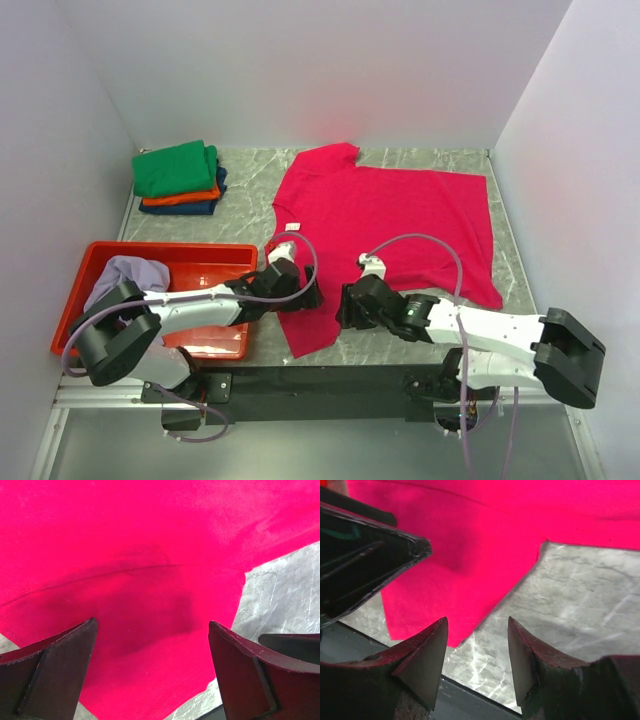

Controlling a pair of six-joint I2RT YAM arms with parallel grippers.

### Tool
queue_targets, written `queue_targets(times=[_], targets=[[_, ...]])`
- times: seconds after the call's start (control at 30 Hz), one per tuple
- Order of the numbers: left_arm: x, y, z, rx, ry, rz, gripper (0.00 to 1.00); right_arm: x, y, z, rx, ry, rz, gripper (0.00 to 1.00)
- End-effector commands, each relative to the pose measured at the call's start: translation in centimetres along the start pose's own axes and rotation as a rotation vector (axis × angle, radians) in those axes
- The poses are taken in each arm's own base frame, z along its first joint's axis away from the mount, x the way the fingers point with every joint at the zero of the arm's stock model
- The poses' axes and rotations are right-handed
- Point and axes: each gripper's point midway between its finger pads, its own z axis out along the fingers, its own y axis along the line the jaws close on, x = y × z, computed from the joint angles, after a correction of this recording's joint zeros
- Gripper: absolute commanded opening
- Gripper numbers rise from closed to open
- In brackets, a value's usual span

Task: Fold and stack the t-shirts
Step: Flatten the tshirt out

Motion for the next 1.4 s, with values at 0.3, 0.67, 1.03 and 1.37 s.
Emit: queue_targets(times=[0.3,0.67,1.03,1.37], targets=[[-0.6,0.5,-0.6,0.004,-0.036,0.002,0.99,0.6,2.0,2.7,-0.005,0.031,0.017,0.57],[-0.1,1.6,-1.2,-0.004,-0.036,-0.004,0.99,-1.3,3.3,3.8,0.04,0.022,-0.044,0.07],[0.5,2.9,-1.4,-0.034,-0.035,-0.003,0.99,-5.8,3.7,1.1,0.078,-0.125,-0.045,0.4],[0.6,3.2,-1.3,-0.041,-0.031,0.004,0.99,-4.7,1.6,-1.0,0.076,-0.135,-0.026,0.51]])
